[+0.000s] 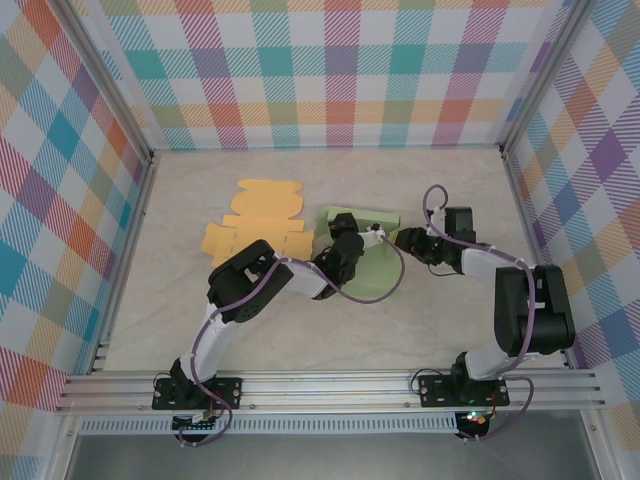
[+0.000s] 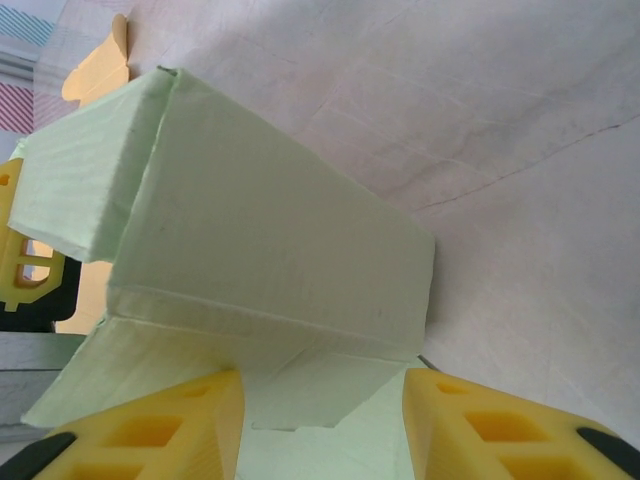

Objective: Fold the paper box

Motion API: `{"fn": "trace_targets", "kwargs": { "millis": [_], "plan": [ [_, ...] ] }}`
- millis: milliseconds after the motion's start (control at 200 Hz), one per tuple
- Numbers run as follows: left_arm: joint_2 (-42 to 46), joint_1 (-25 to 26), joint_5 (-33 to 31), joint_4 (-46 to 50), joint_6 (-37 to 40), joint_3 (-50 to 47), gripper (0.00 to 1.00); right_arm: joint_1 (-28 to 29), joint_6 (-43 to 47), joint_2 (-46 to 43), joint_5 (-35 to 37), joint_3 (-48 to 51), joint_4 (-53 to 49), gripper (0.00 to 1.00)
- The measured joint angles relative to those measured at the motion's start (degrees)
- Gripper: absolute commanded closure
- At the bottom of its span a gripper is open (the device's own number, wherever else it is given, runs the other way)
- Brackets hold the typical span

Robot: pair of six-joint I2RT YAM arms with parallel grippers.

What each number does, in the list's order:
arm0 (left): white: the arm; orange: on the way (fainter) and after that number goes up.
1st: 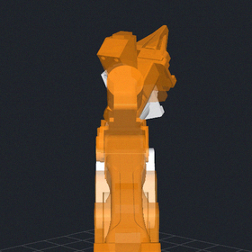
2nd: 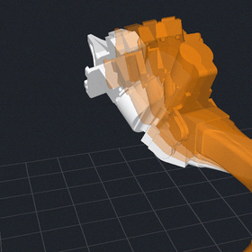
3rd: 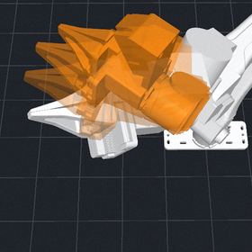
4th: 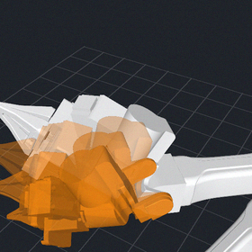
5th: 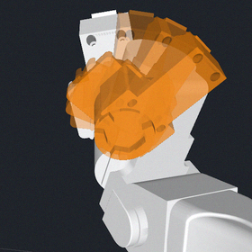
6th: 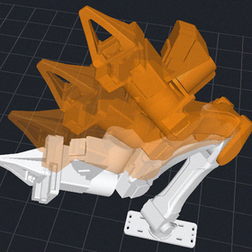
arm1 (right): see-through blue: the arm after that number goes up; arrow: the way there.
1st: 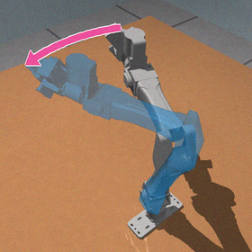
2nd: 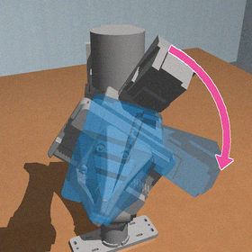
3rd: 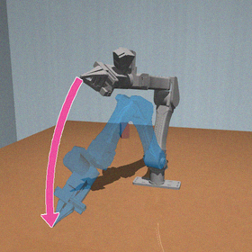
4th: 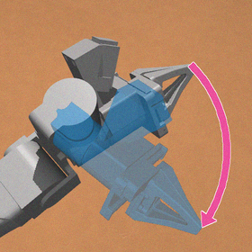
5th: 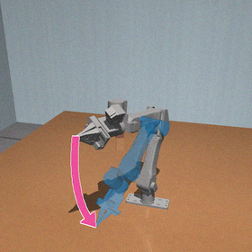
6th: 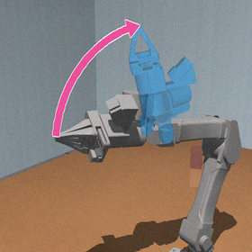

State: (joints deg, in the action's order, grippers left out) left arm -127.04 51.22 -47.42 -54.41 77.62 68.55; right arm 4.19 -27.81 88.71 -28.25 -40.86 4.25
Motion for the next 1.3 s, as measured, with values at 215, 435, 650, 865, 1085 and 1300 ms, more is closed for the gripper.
{"fn": "trace_targets", "kwargs": {
  "millis": [215,435,650,865,1085,1300],
  "plan": [
    [0.0,0.0,0.5,-0.3,0.0,-0.2,1.0,0.9,0.0,2.0,1.9,-0.2,0.9,0.52],
    [0.0,0.0,1.3,-1.5,0.0,-0.8,1.0,2.3,0.0,4.9,3.8,-1.2,2.5,0.52],
    [0.0,0.0,1.5,-1.7,0.0,-1.0,1.0,4.2,0.0,5.7,7.5,-1.3,4.8,0.53],
    [0.0,-0.2,1.5,-2.4,0.0,-1.3,1.0,7.1,0.3,5.7,14.4,-1.3,6.9,0.55],
    [0.0,-0.3,2.0,-3.0,0.1,-1.7,1.0,8.7,1.4,5.6,19.8,-1.2,8.7,0.58],
    [0.0,-0.4,2.5,-3.0,0.2,-1.7,1.0,9.0,1.8,5.6,22.9,0.1,11.7,0.58]
  ]
}}
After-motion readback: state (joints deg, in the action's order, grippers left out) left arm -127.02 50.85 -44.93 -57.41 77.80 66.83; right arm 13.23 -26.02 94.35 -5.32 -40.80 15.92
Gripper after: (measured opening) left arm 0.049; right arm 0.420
